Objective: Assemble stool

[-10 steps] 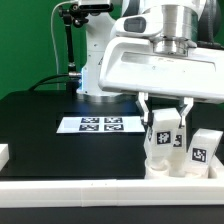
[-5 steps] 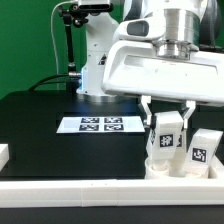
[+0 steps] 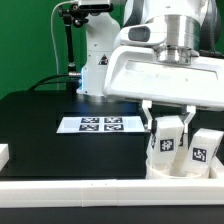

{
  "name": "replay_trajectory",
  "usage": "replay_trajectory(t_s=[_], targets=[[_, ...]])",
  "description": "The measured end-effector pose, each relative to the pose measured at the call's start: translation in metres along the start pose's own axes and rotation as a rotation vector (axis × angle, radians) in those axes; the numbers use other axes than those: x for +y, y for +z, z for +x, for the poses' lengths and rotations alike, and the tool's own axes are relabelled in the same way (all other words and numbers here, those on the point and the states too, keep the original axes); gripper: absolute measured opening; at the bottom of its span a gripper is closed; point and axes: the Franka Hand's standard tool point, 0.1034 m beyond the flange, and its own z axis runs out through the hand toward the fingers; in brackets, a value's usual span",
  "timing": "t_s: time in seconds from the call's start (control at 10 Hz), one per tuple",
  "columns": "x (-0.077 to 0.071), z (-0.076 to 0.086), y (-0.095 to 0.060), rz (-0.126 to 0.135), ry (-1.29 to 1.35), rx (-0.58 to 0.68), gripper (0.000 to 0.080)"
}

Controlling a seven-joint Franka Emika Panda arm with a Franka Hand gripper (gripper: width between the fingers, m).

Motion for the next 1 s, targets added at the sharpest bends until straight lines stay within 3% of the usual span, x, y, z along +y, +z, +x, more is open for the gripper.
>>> replay_trajectory(t_s=[0.7, 0.9, 1.0], targets=[[-0.0013, -0.0079, 0.0025, -0.002, 0.008, 0.111, 0.0327], [0.0, -0.0078, 0.0023, -0.004, 0.007, 0.111, 0.0566], [0.0006, -0.0066, 0.0011, -0.004, 0.0, 0.111, 0.0566]])
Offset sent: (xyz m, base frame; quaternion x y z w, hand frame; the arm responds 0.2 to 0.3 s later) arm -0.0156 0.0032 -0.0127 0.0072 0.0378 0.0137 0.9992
